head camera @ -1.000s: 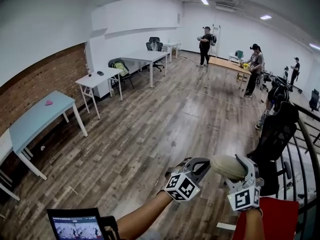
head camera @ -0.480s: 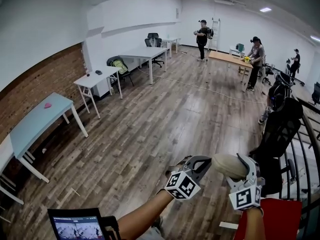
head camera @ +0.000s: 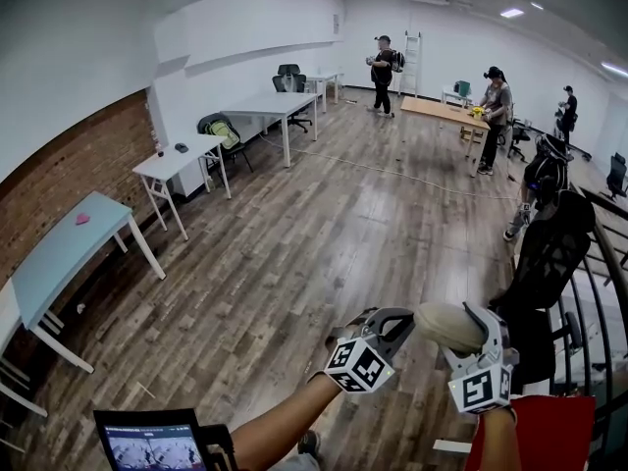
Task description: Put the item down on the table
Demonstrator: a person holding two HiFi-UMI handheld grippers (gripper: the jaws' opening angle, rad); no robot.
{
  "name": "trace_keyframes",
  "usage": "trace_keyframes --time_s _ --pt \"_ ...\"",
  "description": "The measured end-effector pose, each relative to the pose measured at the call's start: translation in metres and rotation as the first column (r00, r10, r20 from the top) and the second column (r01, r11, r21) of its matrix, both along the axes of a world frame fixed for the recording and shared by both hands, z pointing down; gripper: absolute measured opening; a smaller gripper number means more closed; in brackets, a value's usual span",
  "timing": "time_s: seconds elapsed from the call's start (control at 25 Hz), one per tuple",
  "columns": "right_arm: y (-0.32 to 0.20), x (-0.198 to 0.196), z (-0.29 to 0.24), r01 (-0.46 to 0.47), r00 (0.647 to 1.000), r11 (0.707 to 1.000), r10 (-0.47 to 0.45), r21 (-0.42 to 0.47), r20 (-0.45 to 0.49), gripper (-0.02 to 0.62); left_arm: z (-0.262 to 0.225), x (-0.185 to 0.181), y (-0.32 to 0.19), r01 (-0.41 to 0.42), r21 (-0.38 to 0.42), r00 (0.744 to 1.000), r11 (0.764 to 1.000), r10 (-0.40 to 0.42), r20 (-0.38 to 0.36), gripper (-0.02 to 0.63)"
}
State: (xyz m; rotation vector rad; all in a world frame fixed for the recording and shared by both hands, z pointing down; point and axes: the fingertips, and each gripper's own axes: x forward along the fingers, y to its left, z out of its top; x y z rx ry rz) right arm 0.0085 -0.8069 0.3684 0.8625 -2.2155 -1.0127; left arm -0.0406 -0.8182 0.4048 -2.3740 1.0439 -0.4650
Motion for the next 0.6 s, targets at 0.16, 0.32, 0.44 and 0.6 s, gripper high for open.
trace_keyframes --time_s 0.16,0.32,0.44,0.6 --pt "-0.03 -0.008 -0.003 -0.017 1.0 1.0 0.017 -0.007 0.007 0.304 -0.002 -0.008 -0.031 -0.01 0.002 1.0 1.0 0.01 0.001 0.002" --pt "-0.064 -0.02 0.001 -0.038 0.999 0.999 0.038 -0.012 0.009 0.304 0.0 -0.022 -0.066 -0.026 -0.002 1.0 1.0 0.026 -0.001 0.002" --pt "-0.092 -0.031 0.003 -0.06 0.998 0.998 0.06 -0.01 0.017 0.304 0.0 -0.035 -0.093 -0.045 -0.004 0.999 0.999 0.045 -0.004 0.002" --pt "-0.123 -0.044 0.01 -0.085 0.996 0.996 0.085 -0.025 0.009 0.304 0.004 -0.047 -0.127 -0.079 -0.01 0.997 0.997 0.079 -0.008 0.002"
